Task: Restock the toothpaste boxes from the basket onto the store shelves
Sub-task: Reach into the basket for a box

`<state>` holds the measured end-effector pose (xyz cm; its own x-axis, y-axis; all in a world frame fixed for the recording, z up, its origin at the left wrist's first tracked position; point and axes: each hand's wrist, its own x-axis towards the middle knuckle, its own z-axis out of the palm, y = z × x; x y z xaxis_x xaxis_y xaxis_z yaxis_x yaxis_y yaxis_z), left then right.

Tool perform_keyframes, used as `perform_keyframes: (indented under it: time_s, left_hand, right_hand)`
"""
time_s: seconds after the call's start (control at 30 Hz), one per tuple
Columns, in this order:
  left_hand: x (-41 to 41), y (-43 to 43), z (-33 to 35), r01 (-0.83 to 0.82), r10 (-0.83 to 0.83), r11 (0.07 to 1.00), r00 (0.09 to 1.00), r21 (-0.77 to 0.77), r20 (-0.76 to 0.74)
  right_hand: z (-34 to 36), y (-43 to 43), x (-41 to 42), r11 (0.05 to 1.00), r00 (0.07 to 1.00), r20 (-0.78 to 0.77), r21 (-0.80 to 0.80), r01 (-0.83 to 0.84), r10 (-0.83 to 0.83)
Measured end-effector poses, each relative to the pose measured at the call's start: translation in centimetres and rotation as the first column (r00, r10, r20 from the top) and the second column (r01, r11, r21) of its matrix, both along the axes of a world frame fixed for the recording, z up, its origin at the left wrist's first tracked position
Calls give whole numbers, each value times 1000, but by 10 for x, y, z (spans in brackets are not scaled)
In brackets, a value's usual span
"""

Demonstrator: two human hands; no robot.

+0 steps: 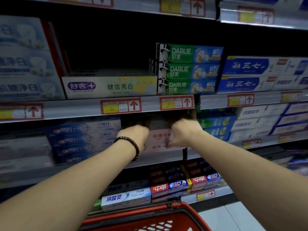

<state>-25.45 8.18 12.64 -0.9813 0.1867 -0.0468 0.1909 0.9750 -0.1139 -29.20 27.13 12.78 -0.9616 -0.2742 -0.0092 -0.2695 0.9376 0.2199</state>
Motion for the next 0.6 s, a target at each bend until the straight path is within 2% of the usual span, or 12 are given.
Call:
perform_keyframes:
  time_s: [0.17,0.4,0.6]
  left_hand:
    - [4,1,4,-6,5,1000,1000,-10,-15]
    - [2,1,-1,-6,6,1000,1000,-21,10]
    - [-2,-4,-12,23,-23,1000,997,-8,-71]
  right_hand:
    - [2,0,6,999,998,-52,-34,-19,17]
    - [0,-2,9,1000,999,-29,3,14,-14]
    - [0,1,14,999,999,-54,-41,7,-9]
